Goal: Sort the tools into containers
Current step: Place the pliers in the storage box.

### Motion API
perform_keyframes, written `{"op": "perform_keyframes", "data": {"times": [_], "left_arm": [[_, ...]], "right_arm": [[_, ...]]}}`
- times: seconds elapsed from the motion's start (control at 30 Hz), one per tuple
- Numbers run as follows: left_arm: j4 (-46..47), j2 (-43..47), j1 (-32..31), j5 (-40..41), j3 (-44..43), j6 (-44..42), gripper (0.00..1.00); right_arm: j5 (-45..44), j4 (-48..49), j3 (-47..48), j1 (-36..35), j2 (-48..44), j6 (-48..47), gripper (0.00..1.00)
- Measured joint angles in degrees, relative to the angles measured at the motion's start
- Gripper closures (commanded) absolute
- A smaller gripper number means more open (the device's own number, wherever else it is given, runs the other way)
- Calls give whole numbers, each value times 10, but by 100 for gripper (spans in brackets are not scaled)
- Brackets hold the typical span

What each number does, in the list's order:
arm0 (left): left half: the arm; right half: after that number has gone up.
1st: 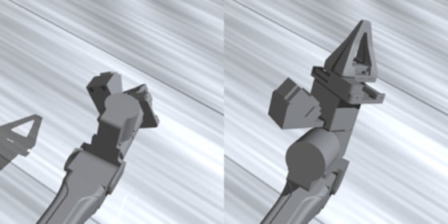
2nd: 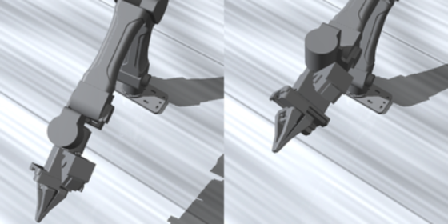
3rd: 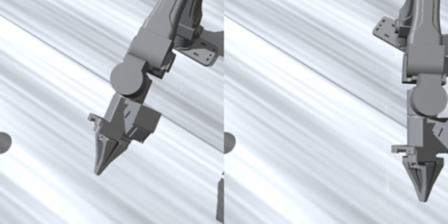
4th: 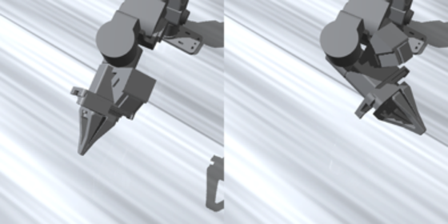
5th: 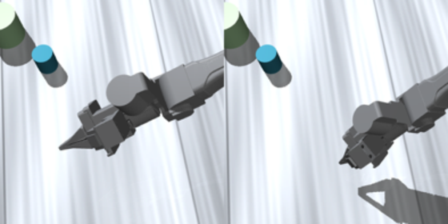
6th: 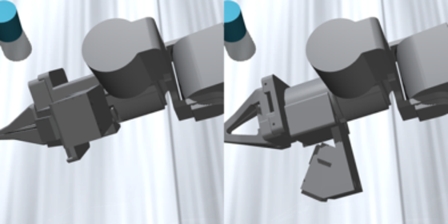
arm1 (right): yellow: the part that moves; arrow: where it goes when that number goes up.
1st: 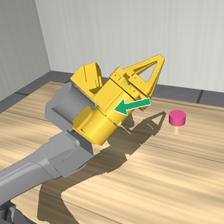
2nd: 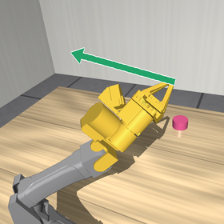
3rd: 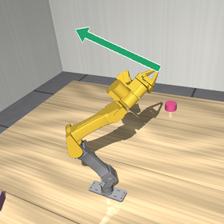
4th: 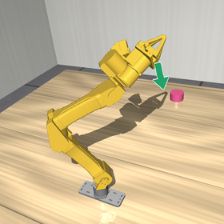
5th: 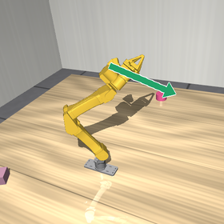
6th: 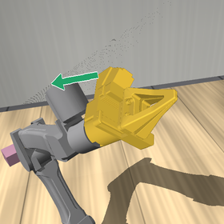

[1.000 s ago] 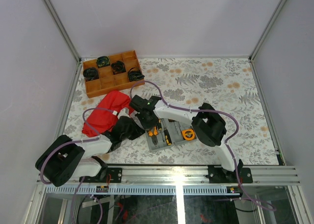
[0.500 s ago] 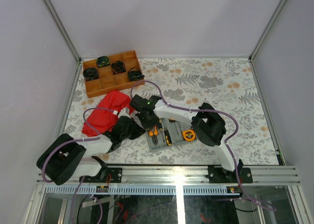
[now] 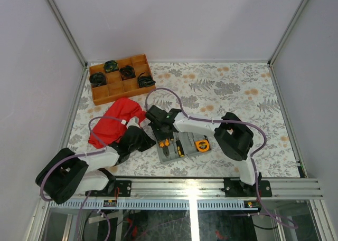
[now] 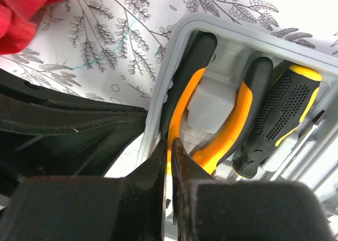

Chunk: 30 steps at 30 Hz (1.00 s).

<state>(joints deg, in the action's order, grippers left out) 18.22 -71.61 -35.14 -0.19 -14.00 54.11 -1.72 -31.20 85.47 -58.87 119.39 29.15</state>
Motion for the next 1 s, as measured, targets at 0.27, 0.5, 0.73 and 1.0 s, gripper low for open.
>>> {"op": "perform_keyframes", "data": {"times": [0.27,0.5,0.73,1.0], "left_arm": [[-85,66,-1,10,0,-19,100],[-125,56,-1,11,-21,-39,100],[-137,10,-1,10,-60,-57,100],[-175,-10,-1,24,-99,-70,100]], "right_arm": [[28,85,-89,-11,-68,33,80],[20,60,-130,-35,-115,61,67],[-97,40,-165,-37,-205,78,64],[-121,59,-200,-8,-247,77,62]]}}
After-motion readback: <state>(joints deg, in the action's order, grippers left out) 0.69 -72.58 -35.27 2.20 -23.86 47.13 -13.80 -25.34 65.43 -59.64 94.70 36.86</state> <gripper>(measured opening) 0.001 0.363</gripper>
